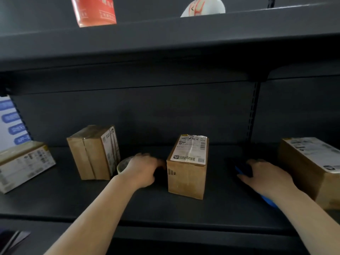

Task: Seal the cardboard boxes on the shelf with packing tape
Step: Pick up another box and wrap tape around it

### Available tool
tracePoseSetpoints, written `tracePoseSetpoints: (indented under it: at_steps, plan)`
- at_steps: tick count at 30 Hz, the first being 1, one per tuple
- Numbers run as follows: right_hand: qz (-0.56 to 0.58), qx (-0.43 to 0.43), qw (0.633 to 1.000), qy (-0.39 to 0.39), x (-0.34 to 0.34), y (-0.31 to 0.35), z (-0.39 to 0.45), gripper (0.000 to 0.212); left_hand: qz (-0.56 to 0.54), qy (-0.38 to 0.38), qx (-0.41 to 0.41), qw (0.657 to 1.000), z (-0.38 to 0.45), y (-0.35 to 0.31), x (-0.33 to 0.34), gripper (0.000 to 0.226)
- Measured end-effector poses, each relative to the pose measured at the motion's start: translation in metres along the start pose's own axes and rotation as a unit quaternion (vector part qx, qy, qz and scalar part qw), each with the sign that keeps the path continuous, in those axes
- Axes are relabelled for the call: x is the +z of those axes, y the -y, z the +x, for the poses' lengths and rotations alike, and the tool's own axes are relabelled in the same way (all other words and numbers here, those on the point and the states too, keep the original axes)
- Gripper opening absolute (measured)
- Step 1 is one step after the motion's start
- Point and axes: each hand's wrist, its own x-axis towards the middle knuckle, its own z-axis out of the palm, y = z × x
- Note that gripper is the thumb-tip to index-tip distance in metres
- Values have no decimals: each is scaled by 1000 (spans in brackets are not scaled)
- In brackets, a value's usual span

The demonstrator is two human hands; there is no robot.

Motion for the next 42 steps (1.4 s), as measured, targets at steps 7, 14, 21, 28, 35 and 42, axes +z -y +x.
tracePoseSetpoints:
  at_steps: [7, 14, 21, 28, 35, 42]
  plan:
    - [40, -10, 996, -83, -6, 3, -3, 65, -71, -71, 60, 993, -3, 9, 3, 33]
    - [140, -73, 966, -207, -14, 11, -21, 46, -81, -202, 189, 958, -35, 11, 7, 18]
    - [422, -102, 881, -187, -22, 39, -44, 30, -512, -309, 28, 801, -80, -20, 31, 19]
    - [608, -63, 790, 40, 19, 100, -43, 86, -793, -113, -94, 591, -38, -59, 14, 37]
    - [669, -178, 721, -32, 29, 99, -46, 61, -807, -154, -10, 570, -40, -65, 28, 46]
    - [429, -345, 791, -268, 44, 99, -55, 80, -900, -149, 10, 411, -47, -60, 27, 63]
